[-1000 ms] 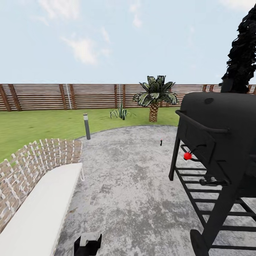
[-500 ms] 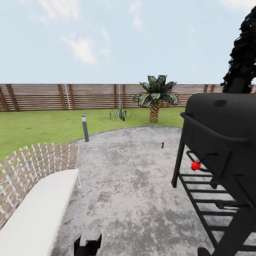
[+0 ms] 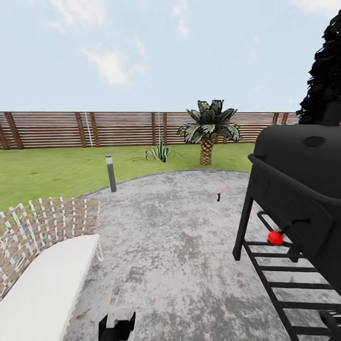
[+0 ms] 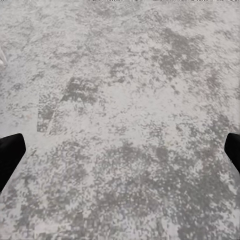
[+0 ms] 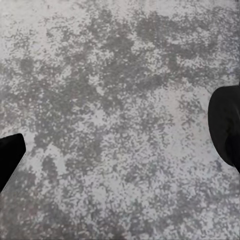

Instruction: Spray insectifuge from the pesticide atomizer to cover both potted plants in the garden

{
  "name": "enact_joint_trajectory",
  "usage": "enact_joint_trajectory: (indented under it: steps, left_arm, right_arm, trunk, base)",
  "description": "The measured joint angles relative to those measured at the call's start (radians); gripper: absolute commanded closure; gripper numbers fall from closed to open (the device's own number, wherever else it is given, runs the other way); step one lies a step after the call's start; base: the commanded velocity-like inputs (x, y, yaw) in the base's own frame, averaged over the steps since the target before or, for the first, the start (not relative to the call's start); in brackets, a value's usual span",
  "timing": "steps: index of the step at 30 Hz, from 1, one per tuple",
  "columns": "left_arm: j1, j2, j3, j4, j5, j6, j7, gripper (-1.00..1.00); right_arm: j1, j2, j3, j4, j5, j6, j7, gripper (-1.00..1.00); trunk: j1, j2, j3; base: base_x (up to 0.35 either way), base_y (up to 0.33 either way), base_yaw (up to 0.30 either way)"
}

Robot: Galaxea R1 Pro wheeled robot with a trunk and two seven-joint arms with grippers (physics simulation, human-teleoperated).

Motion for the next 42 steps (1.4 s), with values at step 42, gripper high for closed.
enact_joint_trajectory:
  steps: [42]
  left_arm:
    - [0.0, 0.0, 0.0, 0.0, 0.0, 0.0, 0.0, -1.0]
  right_arm:
    - [0.0, 0.0, -0.001, 0.0, 0.0, 0.0, 0.0, -1.0]
  trunk:
    - [0.0, 0.0, 0.015]
  base:
    - [0.328, 0.061, 0.0]
